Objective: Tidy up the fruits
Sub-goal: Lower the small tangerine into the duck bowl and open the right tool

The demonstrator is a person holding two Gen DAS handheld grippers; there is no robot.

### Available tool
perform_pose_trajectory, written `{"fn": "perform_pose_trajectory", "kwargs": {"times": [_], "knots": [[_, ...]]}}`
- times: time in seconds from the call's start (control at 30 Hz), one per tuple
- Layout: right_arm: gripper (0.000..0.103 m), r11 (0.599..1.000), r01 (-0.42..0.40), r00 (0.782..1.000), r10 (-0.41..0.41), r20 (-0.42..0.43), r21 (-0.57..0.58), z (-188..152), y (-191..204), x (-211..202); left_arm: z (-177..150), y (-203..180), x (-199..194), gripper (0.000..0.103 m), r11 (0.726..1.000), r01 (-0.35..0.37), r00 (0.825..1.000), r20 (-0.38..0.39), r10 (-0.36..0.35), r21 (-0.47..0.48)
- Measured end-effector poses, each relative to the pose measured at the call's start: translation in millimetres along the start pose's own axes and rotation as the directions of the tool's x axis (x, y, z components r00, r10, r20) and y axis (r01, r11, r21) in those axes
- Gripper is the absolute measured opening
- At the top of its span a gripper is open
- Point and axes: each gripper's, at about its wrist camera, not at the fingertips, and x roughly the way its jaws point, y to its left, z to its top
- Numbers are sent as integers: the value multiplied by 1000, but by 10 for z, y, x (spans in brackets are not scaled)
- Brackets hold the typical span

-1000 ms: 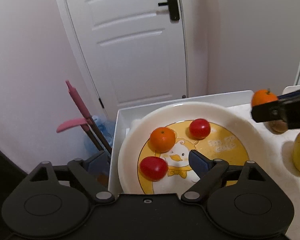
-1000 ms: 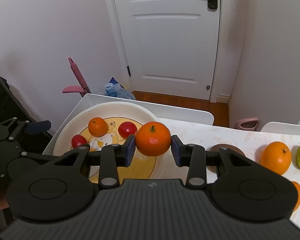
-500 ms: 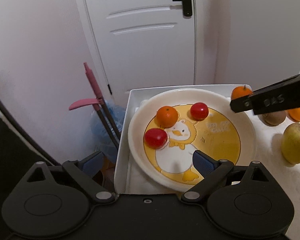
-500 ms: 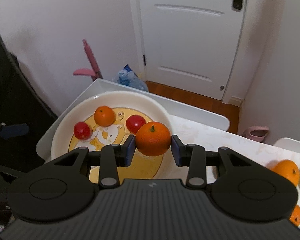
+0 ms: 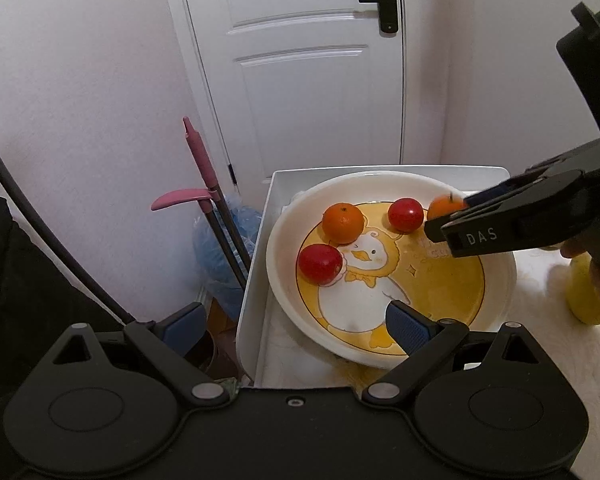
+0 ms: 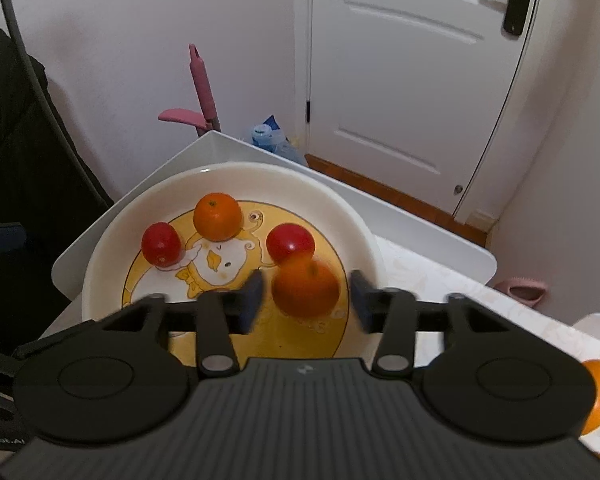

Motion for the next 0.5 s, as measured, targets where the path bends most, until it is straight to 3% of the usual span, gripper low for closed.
{"fn": "perform_pose_trajectory", "kwargs": {"times": [0.07, 0.1, 0.5], "knots": [[101, 1000, 21, 999, -21, 31, 4, 3, -14, -86, 5, -1, -4, 99, 1000, -2, 1000, 0, 2, -2], [103, 1000, 28, 999, -28, 43, 10, 3, -27, -130, 1, 4, -8, 99, 1000, -2, 1000, 0, 2, -4], [103, 995, 48, 997, -53, 54, 85, -56, -139, -555, 29, 51, -214, 99, 999, 2, 999, 32, 0, -51]]}}
